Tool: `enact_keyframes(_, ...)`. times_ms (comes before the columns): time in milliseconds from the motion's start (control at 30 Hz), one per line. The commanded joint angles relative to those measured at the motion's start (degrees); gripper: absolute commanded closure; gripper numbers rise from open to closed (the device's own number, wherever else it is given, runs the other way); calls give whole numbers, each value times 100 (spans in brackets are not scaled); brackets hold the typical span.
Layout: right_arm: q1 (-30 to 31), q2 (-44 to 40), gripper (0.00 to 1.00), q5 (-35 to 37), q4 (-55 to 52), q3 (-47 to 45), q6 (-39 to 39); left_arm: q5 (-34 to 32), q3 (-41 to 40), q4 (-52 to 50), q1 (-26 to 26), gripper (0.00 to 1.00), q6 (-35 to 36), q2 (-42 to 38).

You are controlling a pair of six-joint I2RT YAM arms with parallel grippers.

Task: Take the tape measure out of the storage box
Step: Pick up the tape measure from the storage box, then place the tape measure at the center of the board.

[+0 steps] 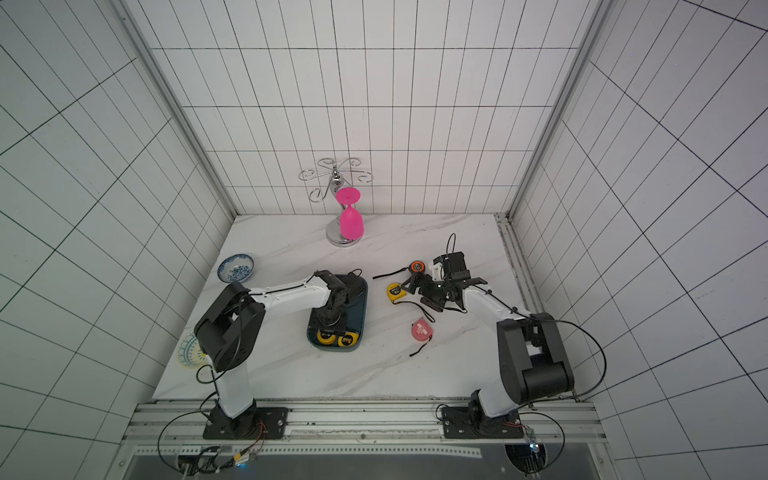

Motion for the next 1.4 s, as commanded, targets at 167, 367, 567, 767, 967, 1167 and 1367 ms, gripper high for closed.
enact_keyframes(167, -68, -265, 4, -92, -102, 90, -90, -306, 249, -258, 27, 100, -301, -267)
enact_keyframes(367, -63, -441, 4, -92, -114, 1, -55, -474, 505, -651, 38, 100, -408, -608)
enact_keyframes(567, -24, -576, 4, -84, -123, -26, -37, -472, 776, -906, 64, 100, -497, -834)
enact_keyframes(767, 249, -779, 4, 27, 19, -133, -38, -251, 1372, -916, 174, 100, -746, -983)
enact_keyframes(967, 724, -1151, 4, 251, 635, -561, 159, 15, 2216, -639, 201, 100, -1128, -709)
enact_keyframes(1167, 951, -1671, 4, 407, 1833, -1294, 505, 625, 2761, 93, 255, 100, -1542, -392)
enact_keyframes(1367, 1034, -1671, 3, 485, 3008, -1655, 569, 1361, 3219, 564, 236, 100, -1763, -13)
